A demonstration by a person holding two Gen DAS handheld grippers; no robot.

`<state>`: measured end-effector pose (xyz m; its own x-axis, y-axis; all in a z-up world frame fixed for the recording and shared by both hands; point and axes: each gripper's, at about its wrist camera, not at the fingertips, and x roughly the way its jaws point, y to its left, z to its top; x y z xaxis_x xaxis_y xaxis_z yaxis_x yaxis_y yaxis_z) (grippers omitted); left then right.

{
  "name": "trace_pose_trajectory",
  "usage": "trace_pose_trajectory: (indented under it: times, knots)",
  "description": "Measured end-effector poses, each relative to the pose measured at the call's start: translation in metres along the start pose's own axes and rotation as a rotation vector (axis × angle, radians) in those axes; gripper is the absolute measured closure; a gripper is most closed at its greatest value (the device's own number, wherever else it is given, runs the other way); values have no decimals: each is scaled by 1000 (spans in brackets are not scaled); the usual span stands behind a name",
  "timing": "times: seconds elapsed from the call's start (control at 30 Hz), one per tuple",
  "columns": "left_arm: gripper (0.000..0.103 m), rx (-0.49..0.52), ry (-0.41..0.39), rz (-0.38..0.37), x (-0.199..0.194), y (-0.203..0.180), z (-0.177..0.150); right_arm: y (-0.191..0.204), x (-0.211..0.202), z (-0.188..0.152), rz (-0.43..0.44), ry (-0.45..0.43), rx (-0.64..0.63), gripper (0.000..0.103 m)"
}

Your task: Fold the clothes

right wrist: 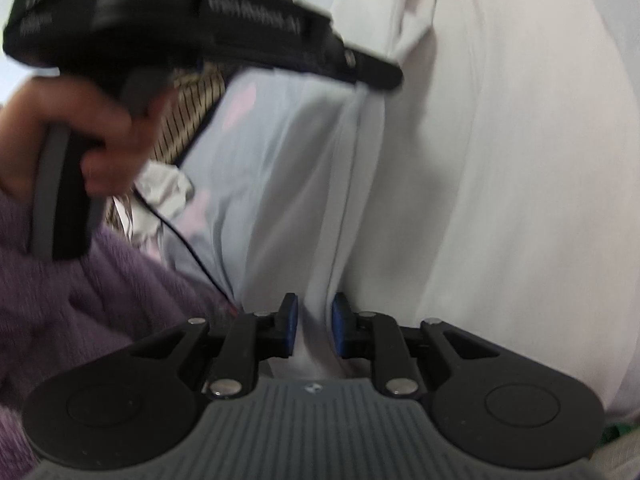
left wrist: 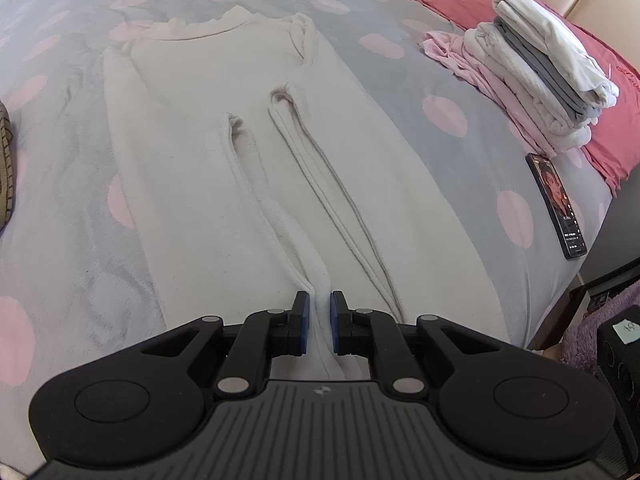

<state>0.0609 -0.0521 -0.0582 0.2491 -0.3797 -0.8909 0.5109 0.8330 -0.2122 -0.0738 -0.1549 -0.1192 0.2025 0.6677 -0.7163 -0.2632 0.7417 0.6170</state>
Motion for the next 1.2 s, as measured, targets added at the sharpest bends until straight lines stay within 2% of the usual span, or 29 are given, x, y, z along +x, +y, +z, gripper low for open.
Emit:
trace_pose_trajectory:
  times: [0.13,0.27,0.47,0.53,0.6,0.7,0.77,0.9,0.97,1.03,1.13,1.2]
  knots:
    - [94,44,-1,23,-3,-10,2,5,-22,-7,-20,15,2,92]
    - [94,82,2,39,2,-23,7,10,-31,2,-74,22,-4,92]
    - [90,101,59,80,25,-28,3,-9,-15,-8,-128,96,43,92]
    - [84,82,66,62,25,-26,0,-8,-10,-11,-142,121,32,92]
    - [83,82,78,41,22,-25,-4,-8,-5,-14,-156,146,22,92]
    - [83,103,97,-7,17,-28,-18,-8,-2,-17,-168,178,20,92]
    - [79,132,120,-29,16,-33,-30,-9,3,-19,-173,202,11,92]
    - [70,192,127,-5,6,-44,-56,-3,8,-23,-191,233,-24,88]
    - [68,172,131,-22,-2,-43,-66,2,11,-24,-210,246,-54,85]
    - [67,163,134,-38,-10,-43,-75,5,12,-26,-232,267,-85,76]
    - [64,137,176,-99,-17,-45,-90,11,10,-31,-258,296,-137,74]
    - [63,156,202,-117,-20,-48,-99,16,4,-31,-270,296,-177,74]
